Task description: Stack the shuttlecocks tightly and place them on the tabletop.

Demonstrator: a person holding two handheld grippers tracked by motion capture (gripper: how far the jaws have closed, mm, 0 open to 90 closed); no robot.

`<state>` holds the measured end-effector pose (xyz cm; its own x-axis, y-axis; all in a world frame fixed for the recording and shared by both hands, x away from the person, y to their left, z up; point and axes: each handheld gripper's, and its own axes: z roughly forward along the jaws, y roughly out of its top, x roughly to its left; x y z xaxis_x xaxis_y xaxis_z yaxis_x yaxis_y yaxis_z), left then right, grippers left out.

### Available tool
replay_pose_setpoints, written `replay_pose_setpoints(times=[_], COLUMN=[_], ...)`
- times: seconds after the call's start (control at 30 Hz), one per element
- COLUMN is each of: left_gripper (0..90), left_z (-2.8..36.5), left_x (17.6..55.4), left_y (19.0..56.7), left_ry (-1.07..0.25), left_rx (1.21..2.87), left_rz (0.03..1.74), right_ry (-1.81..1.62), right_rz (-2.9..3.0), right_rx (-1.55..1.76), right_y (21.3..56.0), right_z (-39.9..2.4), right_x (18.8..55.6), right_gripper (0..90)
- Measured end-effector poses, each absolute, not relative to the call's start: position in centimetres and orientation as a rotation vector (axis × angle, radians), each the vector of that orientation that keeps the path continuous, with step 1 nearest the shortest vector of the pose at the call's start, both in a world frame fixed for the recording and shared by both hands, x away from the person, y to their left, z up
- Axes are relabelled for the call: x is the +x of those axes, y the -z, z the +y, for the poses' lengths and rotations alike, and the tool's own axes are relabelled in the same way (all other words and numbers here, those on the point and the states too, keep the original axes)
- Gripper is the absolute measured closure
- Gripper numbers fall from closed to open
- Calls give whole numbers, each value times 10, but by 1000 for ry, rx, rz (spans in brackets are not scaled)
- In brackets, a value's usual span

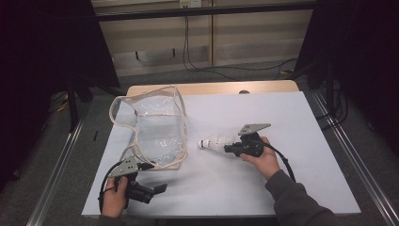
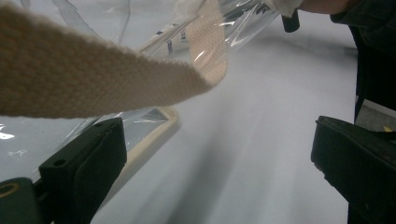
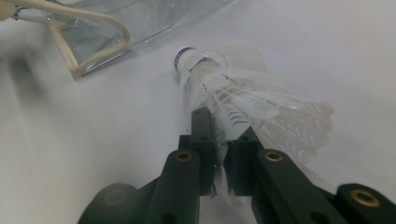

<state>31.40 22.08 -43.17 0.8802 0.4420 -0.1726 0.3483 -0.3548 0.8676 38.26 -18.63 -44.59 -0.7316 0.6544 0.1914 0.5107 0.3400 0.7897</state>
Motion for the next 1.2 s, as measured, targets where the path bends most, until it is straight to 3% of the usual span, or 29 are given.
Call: replay_pose_setpoints(times=[0.33, 0.7, 0.87, 1.2], left_gripper=[35, 35, 35, 35], left_z=[221, 221, 221, 221], left_x=[314, 314, 314, 314], left_y=[432, 431, 431, 431], left_ry=[-112, -115, -116, -115], left_rx=[1974, 1977, 1972, 1971], left_rz=[578, 575, 576, 576], right_ry=[-1311, -1320, -1335, -1347], right_rz=[2425, 2421, 2416, 2408], right_rx=[1094, 1084, 1117, 1135], right_y=[446, 441, 440, 441], right_z=[-191, -197, -197, -188], right_x=[380, 374, 373, 371], right_gripper=[643, 510, 377, 294])
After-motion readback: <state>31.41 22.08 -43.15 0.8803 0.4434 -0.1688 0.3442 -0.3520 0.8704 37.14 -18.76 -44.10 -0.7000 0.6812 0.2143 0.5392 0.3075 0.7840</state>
